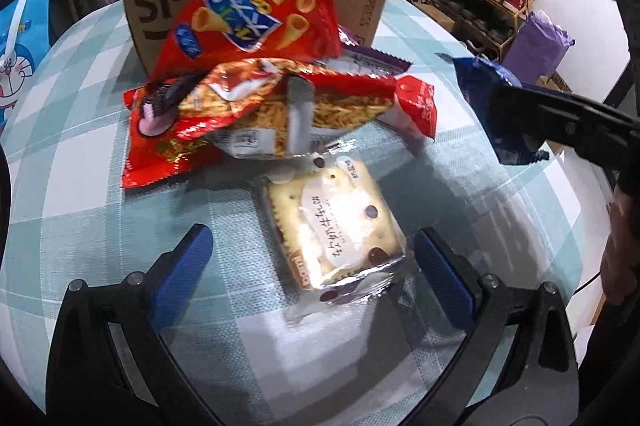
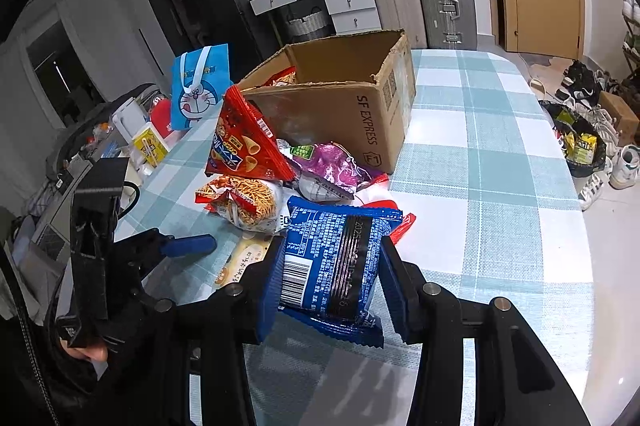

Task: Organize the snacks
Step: 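Grasp the blue cookie pack with the right gripper while the left grasps the cream bread pack, then carry both packs into the cardboard box and open both grippers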

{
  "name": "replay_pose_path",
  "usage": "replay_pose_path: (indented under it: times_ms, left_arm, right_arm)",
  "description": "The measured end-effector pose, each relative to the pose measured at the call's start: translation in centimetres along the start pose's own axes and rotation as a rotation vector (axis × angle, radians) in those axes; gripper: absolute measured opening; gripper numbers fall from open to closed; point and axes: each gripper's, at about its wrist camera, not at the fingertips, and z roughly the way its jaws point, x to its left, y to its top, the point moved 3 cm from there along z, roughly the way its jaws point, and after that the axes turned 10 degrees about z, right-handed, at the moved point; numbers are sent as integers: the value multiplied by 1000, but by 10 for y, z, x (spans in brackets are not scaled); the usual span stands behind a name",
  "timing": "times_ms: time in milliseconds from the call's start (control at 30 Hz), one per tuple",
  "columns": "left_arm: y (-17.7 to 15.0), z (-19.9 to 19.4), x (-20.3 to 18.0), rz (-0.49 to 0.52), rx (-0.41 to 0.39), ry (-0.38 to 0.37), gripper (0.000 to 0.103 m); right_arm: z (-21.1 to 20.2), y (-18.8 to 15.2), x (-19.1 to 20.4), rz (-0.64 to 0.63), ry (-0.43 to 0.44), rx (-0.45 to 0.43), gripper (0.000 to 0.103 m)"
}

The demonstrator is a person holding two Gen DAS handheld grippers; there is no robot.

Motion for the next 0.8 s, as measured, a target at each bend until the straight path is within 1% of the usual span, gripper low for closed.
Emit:
replay_pose_path:
  times_ms: [67,233,300,367,433,500,567,633,700,800]
  left_arm:
    - [1,2,-4,12,-2,11,101]
    - [4,10,-13,48,5,67,101]
    - [6,11,-15,59,6,71,99]
    - [7,11,-13,63,2,78,95]
    - [6,10,-10,64,-9,77,88]
    - [7,10,-10,73,-10,71,85]
    - [6,8,-9,91,-21,57,76]
    - [4,5,-11,118,-34,38,59]
    - [6,2,-15,148,-40,31,56]
    - [6,2,-18,167,-41,10,56]
  right_arm:
    - [0,0,0,0,-2,4,46]
    - [2,-1,-1,2,-5,8,46]
    - [1,-2,-1,1,-5,9,46]
    - [1,-2,-1,0,-4,10,46]
    - [1,-2,0,-1,-4,9,46]
    - [2,-2,-1,-1,-3,11,46]
    - [3,-2,-1,-1,-4,14,46]
    - [4,-2,-1,1,-3,17,46]
    - [5,-2,-1,-1,-1,18,46]
    - [5,-2,-1,-1,1,19,46]
